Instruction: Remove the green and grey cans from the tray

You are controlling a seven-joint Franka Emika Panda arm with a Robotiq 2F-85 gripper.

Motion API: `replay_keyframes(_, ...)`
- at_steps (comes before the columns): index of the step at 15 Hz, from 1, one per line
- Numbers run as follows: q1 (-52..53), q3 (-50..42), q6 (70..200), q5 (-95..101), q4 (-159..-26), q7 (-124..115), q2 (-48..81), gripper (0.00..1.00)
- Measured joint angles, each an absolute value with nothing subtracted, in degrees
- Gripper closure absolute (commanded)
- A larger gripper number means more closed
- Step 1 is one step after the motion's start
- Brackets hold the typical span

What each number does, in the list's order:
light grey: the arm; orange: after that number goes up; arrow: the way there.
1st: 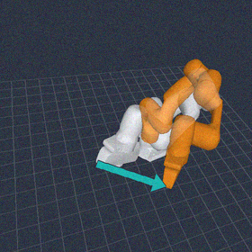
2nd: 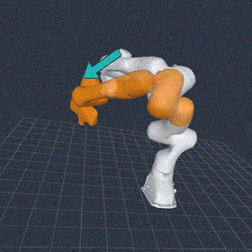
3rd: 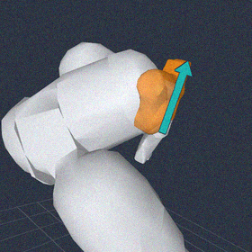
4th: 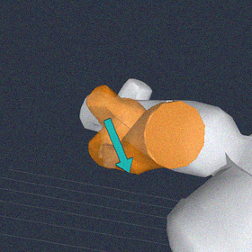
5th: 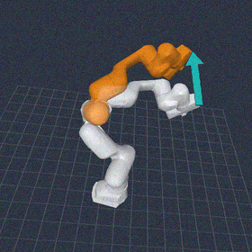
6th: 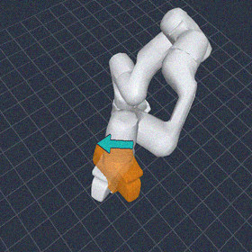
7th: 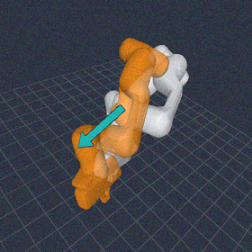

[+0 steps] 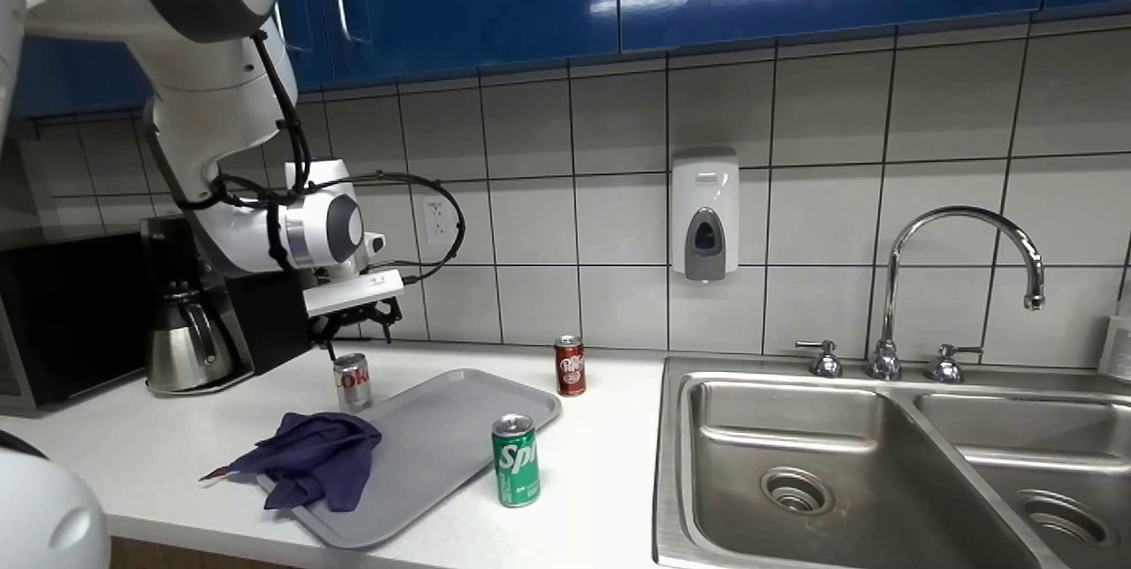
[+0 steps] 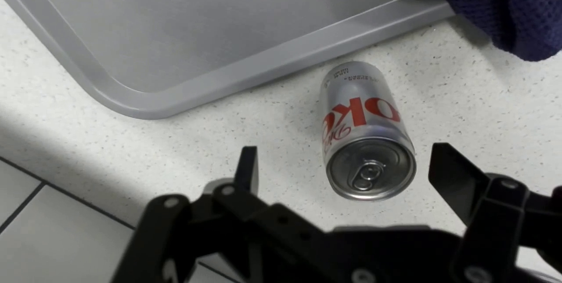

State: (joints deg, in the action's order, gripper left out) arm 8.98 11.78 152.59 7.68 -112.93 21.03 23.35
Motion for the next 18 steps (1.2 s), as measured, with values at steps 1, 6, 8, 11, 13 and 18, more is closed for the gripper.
replay_keyframes(1, 8.4, 12.0, 153.0, 7.3, -114.3, 21.3, 22.3, 0.0)
replay_keyframes(6, 6.4, 12.0, 153.9, 6.1, -119.5, 21.7, 17.9, 0.0)
replay_keyframes(8, 6.2, 11.9, 154.0, 6.1, -120.9, 21.7, 16.6, 0.0)
replay_keyframes(11, 6.1, 11.5, 154.8, 6.1, -122.4, 21.5, 15.2, 0.0)
replay_keyframes(13, 6.1, 11.2, 155.4, 6.1, -123.2, 20.9, 14.6, 0.0)
replay_keyframes(18, 6.1, 10.4, 157.1, 6.0, -124.6, 17.5, 13.5, 0.0)
